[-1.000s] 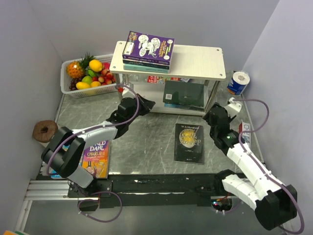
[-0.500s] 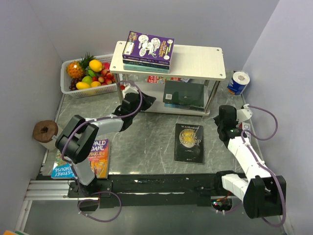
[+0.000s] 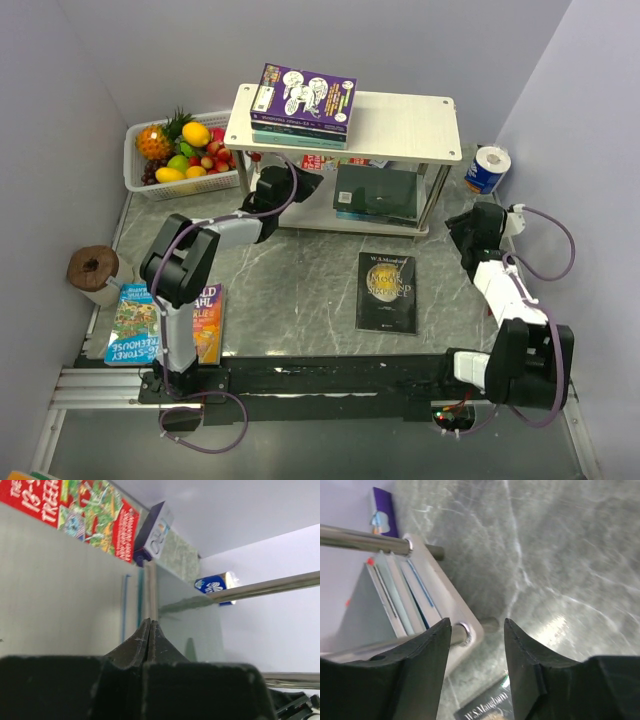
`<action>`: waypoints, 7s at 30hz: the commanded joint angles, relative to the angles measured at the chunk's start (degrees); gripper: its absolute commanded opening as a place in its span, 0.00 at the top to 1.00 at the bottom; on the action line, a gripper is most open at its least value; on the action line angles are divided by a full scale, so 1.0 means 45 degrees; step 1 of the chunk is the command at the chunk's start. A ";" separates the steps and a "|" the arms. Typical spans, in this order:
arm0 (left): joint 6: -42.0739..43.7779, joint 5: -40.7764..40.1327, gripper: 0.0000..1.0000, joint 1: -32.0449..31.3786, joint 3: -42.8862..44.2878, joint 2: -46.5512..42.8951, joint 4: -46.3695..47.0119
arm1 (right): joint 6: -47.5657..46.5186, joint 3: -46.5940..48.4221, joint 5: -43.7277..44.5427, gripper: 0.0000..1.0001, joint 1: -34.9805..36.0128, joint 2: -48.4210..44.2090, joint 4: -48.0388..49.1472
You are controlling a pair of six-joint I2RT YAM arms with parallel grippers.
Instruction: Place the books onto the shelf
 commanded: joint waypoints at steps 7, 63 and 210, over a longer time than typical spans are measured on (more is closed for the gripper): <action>-0.0550 0.1177 0.99 0.0115 0.1368 0.1355 0.0720 | 0.0204 0.1235 -0.2631 0.44 -0.0661 0.1684 0.1985; -0.2328 0.3562 0.98 0.0290 0.2875 0.3563 0.3085 | 0.0342 0.3950 -0.7458 0.44 -0.1110 0.5787 0.3804; -0.1860 0.3484 0.99 -0.0510 -0.0388 0.1005 0.1835 | -0.0244 0.0649 -0.4664 0.50 -0.0661 0.1997 0.3061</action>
